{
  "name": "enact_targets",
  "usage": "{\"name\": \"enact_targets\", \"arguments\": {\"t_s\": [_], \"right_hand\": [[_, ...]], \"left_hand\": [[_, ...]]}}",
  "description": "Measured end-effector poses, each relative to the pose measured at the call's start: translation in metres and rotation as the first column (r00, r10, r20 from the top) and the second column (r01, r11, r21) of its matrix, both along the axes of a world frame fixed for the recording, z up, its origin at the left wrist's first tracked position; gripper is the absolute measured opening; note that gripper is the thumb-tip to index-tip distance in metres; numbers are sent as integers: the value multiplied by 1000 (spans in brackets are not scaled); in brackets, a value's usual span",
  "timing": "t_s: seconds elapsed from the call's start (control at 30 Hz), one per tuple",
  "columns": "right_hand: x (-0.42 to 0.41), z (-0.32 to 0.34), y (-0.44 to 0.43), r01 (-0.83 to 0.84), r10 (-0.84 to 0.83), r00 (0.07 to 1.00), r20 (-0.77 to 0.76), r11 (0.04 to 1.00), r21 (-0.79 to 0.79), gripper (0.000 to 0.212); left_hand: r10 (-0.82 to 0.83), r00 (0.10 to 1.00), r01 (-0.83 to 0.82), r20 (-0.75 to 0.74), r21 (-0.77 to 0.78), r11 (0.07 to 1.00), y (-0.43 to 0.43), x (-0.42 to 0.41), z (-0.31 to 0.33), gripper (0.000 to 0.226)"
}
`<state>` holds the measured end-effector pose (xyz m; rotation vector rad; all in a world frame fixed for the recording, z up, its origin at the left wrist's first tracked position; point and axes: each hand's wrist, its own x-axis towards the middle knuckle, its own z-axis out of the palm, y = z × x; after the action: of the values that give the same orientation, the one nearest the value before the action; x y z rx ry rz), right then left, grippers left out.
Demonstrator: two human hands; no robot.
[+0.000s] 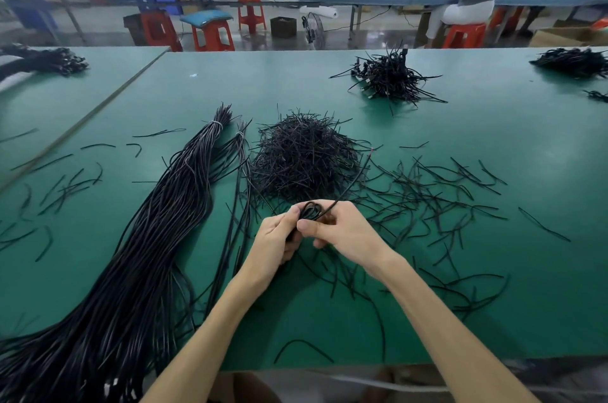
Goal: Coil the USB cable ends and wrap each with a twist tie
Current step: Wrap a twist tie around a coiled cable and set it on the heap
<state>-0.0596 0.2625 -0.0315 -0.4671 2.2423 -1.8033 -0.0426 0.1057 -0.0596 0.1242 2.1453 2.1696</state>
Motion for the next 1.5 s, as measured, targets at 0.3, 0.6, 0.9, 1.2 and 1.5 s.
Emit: {"name": "enact_targets", "arguments": {"t_s": [0.3,0.6,0.9,1.2,1.5], "right_hand": [[9,-24,-6,236,-128,928,-349,928,289,22],[8,-23,6,104,-56,967,-247,977,185,24],[10,-19,-1,113,-103,978,-181,992,48,10],[10,-14,-5,21,45,968,-246,965,261,13],[18,-27,-12,143,-129,965,-228,989,44,11]], "left_hand": [[18,1000,-18,-1,-43,999,0,1,-1,47],[61,998,-60,35,-29,998,0,-1,-1,58],[77,996,-76,48,-23,997,-2,-2,-4,59],[54,997,-53,47,-28,998,-5,-4,-6,63],[79,997,-79,6,-33,996,-4,-4,-8,64]]}}
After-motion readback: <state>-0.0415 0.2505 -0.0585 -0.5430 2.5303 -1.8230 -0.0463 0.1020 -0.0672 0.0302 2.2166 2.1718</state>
